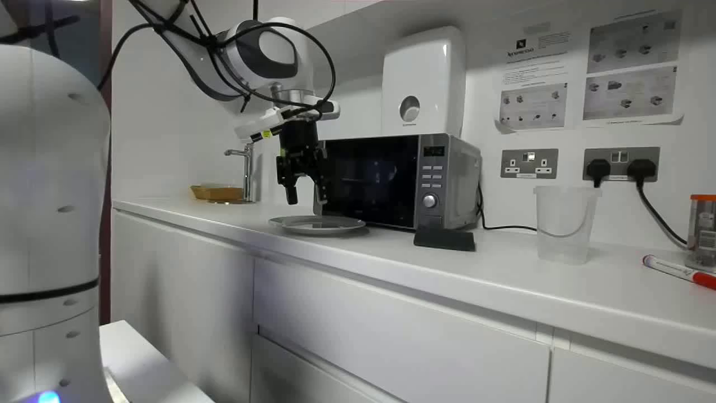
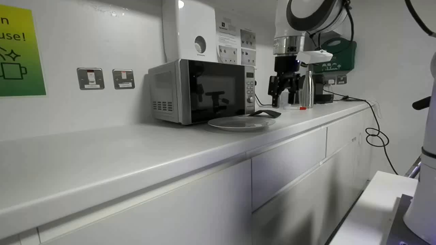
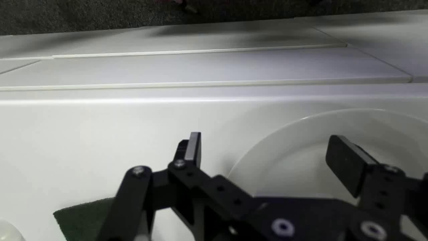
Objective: Pick up an object from the table
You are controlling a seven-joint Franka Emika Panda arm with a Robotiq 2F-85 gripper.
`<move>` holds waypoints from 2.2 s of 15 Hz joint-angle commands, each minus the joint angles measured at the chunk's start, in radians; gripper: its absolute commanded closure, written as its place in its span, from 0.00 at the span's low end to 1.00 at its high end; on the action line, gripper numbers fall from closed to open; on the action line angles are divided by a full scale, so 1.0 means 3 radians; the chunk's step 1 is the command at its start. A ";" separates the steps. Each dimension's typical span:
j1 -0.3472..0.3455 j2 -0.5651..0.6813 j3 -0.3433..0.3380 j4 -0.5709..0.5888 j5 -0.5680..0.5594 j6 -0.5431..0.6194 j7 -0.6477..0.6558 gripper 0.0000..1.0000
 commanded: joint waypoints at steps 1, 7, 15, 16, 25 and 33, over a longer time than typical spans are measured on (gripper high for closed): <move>0.0010 -0.0002 -0.0008 0.0006 -0.0005 -0.0011 0.0004 0.00; -0.0009 0.0025 -0.0025 0.0021 -0.0051 0.0067 -0.0052 0.00; -0.0335 0.0205 0.0002 0.0098 -0.0571 0.0518 -0.0025 0.00; -0.0398 0.0250 0.0011 0.0101 -0.0676 0.0584 -0.0018 0.00; -0.0820 0.0716 0.0098 0.0245 -0.1696 0.1089 0.0106 0.00; -0.0839 0.1166 0.0014 0.0564 -0.2443 0.1092 0.0597 0.00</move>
